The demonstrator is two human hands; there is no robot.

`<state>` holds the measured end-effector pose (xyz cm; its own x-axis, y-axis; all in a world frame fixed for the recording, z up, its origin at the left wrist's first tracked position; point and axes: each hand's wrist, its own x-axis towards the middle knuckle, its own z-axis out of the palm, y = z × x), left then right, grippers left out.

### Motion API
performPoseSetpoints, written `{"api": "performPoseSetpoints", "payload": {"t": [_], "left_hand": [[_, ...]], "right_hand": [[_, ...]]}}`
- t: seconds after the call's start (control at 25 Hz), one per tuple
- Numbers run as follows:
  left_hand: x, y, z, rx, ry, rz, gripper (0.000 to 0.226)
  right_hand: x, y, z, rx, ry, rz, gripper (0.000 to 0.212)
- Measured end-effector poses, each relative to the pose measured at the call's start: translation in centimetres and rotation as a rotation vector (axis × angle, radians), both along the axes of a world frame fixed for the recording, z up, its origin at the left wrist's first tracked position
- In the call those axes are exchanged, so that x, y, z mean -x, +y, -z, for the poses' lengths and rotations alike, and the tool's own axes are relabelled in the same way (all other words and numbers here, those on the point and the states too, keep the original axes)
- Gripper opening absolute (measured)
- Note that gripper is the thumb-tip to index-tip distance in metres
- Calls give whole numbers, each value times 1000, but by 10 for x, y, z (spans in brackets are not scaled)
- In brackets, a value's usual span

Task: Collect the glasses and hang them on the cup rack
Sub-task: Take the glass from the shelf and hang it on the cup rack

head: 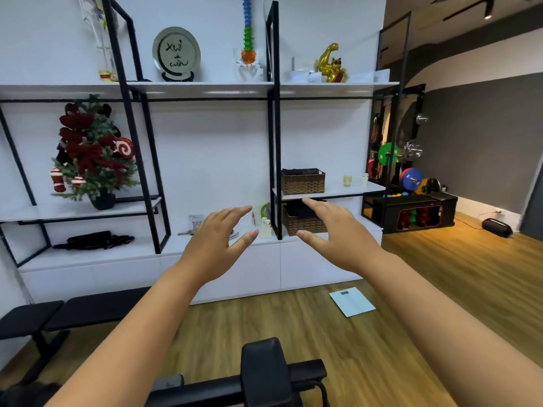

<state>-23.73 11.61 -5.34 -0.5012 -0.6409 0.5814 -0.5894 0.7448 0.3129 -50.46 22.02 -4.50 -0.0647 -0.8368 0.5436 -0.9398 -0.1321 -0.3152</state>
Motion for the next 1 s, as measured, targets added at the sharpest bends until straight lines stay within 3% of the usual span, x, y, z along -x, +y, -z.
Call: {"api": "performPoseSetpoints", "payload": {"t": [0.52,1.0], "left_hand": [[207,1,27,-59,-28,168,61],[381,-140,27,-66,14,307,63]], "right_hand": [[180,42,40,-29,-85,176,74],[324,-70,40,-50,-94,351,75]]}}
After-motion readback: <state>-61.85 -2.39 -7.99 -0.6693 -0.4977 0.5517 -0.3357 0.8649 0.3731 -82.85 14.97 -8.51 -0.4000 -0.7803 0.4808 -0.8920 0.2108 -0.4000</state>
